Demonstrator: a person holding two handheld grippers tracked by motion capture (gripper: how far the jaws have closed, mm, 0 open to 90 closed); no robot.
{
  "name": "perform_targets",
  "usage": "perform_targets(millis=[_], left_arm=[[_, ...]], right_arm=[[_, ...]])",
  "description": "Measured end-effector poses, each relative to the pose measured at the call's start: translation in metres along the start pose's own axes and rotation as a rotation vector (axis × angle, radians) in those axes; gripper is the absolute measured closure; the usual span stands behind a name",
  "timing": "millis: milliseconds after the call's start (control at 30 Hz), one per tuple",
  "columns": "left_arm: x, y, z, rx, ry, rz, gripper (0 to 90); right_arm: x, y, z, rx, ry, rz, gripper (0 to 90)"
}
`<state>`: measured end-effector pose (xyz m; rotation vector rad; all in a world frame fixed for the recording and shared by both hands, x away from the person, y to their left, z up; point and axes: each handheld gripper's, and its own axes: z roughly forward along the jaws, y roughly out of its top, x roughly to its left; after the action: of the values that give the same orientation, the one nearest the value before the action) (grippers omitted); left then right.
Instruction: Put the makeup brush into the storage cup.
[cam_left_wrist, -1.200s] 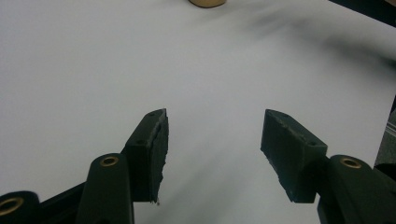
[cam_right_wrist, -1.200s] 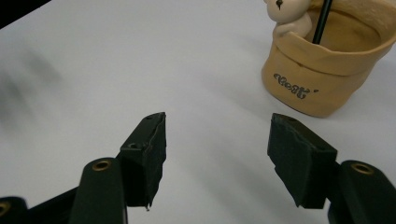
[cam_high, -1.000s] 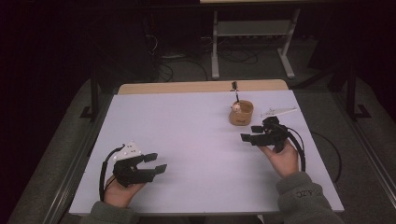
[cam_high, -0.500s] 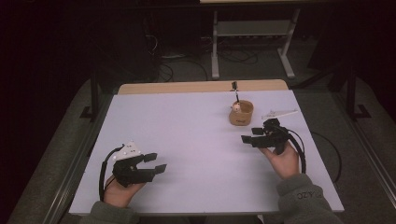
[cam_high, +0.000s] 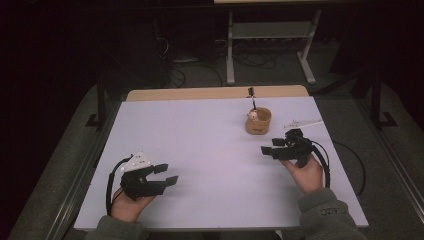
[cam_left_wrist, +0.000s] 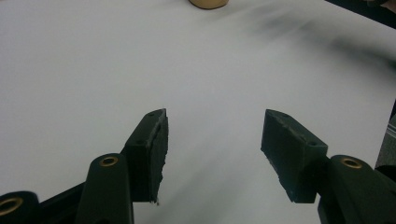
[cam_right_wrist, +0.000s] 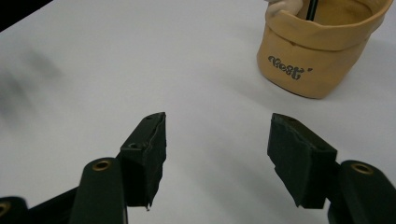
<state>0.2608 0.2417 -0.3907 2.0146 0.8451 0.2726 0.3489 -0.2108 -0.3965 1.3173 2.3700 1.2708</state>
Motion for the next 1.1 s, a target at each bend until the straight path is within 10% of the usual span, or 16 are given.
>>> perform_targets(millis=[1100], left_arm=[[0.0, 0.0, 0.0, -0.007, 0.003, -0.009, 40.8]], right_arm=[[0.002, -0.013, -0.01, -0.005, 0.007, 0.01, 36.4]])
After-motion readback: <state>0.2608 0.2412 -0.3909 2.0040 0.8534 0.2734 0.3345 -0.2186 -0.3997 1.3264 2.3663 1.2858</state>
